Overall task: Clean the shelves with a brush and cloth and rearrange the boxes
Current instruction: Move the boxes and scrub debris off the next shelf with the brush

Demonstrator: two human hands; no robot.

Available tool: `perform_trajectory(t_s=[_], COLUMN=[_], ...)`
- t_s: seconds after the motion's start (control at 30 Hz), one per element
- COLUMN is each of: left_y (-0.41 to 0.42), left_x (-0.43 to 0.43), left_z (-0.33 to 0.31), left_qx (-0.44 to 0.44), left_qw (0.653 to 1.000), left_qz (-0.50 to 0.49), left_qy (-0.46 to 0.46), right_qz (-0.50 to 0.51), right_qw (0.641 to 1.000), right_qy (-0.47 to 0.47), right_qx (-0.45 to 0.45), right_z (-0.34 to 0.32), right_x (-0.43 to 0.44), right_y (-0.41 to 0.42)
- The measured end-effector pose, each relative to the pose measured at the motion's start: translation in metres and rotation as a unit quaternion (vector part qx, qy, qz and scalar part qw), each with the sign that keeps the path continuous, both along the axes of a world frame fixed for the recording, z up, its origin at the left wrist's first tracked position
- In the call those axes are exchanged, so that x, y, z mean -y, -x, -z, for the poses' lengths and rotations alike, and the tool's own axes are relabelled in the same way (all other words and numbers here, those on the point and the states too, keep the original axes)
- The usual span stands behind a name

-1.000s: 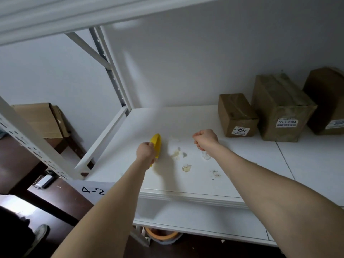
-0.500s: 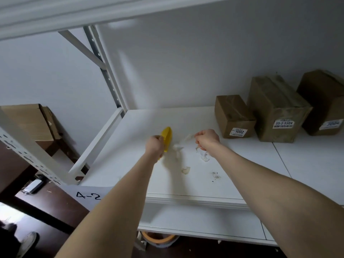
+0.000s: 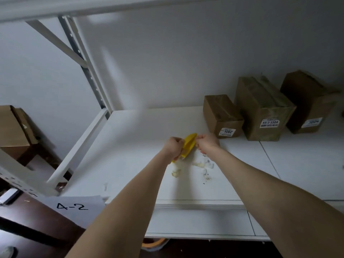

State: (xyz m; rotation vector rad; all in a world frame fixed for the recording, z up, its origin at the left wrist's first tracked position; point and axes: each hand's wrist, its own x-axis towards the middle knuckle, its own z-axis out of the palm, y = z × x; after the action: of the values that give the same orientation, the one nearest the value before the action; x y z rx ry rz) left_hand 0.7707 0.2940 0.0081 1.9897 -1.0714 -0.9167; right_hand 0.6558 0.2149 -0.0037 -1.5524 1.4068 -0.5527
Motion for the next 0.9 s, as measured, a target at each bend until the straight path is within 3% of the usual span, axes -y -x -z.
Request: perform_trajectory(t_s=[0.1,0.23,0.3,0.57,0.73,0.9], left_y=[-0.021,-0.046,-0.039,0.015,-0.002,-0.003], left_x=[0.004,0.012,0.015,0.021,0.028,0.054], left_z=[-0.004,0.001,0.006,-0.005,-0.008,-0.003], left_qx=[0.017,0.056,0.052,0.033,0.043,0.073], left_qw=[0.993,0.984,0.986,0.998,0.992,0.993], left_qz=[-0.109,-0.171,-0.158,0.049,-0.088,-0.092], left_qy=[0.049,0.011,-0.013,-0.027,0.074,0.032], right_qz=[0.008,0.035,0.038,0.047,0.043,0.047], right_qw=[1.000,0.998,0.998,0.998,0.999,0.999], right_qy=[-0.001,-0.016,-0.018,-0.020,-0.004,-0.023], right_qx=[0.030,0.041,0.037,0.030,0.015,0.002], right_z=[-0.006,0.000,0.005,0.011,0.005,0.017], right_x=[0.004,0.004,0.004,0.009,0.018,0.024], right_y=[0.005,0.024,0.032,0.043,0.046,0.049])
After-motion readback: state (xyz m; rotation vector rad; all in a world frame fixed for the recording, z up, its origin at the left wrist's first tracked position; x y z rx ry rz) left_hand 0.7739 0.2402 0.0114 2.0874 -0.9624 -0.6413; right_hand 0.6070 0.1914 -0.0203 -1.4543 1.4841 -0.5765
